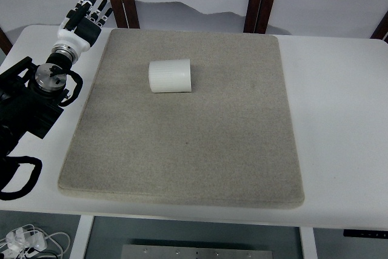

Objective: Flip white cup upright

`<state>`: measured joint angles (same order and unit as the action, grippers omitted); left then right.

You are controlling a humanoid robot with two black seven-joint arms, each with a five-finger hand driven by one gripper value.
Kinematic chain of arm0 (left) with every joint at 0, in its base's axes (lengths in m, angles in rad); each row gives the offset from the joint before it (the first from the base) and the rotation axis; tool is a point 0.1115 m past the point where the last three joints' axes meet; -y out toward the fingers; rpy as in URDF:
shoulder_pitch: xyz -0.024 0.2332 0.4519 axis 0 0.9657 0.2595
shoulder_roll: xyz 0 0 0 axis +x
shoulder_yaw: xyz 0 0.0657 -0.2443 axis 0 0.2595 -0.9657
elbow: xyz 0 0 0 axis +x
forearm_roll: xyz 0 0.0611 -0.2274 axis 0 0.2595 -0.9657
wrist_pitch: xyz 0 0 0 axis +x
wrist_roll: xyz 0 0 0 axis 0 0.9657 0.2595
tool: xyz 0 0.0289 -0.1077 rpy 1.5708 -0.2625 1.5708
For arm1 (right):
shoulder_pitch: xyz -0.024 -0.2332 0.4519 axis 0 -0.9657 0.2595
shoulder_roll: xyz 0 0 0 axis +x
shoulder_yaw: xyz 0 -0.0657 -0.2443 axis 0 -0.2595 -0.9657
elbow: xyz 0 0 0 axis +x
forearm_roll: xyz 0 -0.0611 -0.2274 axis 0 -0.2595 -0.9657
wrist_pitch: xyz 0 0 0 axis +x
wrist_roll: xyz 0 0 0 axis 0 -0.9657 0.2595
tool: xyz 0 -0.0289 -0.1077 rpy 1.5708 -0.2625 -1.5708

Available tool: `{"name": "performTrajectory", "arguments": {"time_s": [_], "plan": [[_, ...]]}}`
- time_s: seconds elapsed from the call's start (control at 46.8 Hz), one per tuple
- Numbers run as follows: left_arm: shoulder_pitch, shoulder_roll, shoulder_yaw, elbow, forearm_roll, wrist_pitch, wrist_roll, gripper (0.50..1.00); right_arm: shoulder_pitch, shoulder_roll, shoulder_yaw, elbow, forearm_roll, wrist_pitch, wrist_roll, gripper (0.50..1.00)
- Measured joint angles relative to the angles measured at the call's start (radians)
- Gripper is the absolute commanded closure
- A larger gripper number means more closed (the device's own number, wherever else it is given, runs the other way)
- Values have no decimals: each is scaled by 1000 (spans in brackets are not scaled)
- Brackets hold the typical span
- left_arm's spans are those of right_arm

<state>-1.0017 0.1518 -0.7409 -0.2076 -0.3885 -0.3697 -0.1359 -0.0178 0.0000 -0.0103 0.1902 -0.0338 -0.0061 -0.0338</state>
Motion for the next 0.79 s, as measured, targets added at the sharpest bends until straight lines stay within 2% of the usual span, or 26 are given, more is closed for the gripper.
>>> {"name": "performTrajectory", "arguments": {"time_s": [0.535, 0.791], "plan": [[-9, 8, 4, 1, 5, -13, 0, 504, -1, 0, 0, 0, 0, 0, 0, 548], [-32, 11, 23, -9, 51, -54, 0, 504, 0, 0, 0, 0, 0, 0, 0, 548]]}}
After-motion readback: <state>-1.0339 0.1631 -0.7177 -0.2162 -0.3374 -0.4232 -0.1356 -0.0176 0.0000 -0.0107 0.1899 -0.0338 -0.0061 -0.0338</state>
